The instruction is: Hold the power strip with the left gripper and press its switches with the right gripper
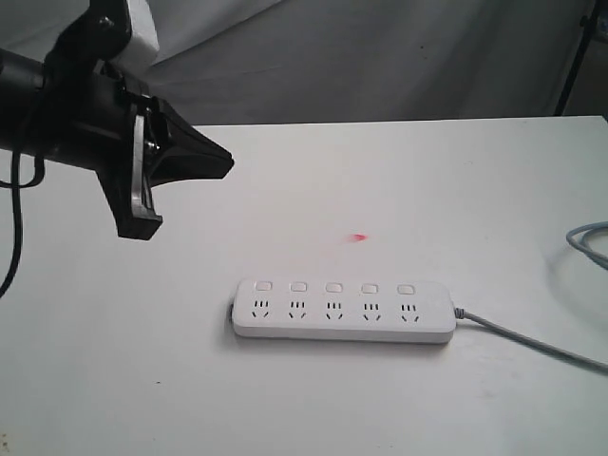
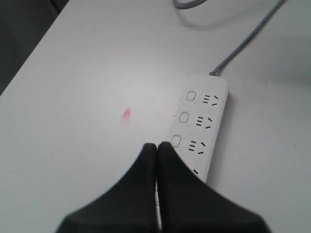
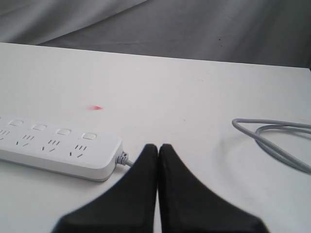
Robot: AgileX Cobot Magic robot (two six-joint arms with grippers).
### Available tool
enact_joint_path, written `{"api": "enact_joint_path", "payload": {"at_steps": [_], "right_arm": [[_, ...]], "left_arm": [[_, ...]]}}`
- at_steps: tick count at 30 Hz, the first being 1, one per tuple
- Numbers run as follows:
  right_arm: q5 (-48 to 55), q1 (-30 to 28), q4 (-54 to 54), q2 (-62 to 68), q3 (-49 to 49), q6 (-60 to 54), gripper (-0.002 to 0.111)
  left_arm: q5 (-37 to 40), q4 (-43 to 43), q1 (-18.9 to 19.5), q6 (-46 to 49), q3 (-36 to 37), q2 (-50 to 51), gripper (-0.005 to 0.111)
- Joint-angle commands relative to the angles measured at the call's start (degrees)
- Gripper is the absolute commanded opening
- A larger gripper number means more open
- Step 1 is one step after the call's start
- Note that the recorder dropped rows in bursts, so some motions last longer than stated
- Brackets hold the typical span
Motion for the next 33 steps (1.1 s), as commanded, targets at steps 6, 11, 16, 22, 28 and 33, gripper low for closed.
{"api": "enact_joint_path", "payload": {"at_steps": [6, 11, 16, 22, 28, 33], "right_arm": [[-0.08, 0.27, 0.23, -0.29, 0.21, 0.0, 0.0], [-0.08, 0.27, 0.23, -0.29, 0.21, 0.0, 0.0], [-0.08, 0.27, 0.23, -0.29, 0.21, 0.0, 0.0], [-0.08, 0.27, 0.23, -0.29, 0.21, 0.0, 0.0], [-0.08, 0.27, 0.23, -0.29, 0.21, 0.0, 0.0], [-0.08, 0.27, 0.23, -0.29, 0.21, 0.0, 0.0]], "left_arm": [[0.58, 0.19, -0.3, -1.26, -0.04, -1.23, 0.001], [0.34, 0.65, -0.3, -1.14, -0.04, -1.24, 0.001], [-5.66, 1.18, -0.3, -1.03, -0.04, -7.88, 0.001], [-29.7, -5.83, 4.16, -12.41, -0.04, -22.97, 0.001], [-28.72, -7.29, 16.73, -15.17, 0.21, -33.55, 0.001], [-28.76, -6.71, 23.9, -15.17, 2.95, -42.35, 0.001]]}}
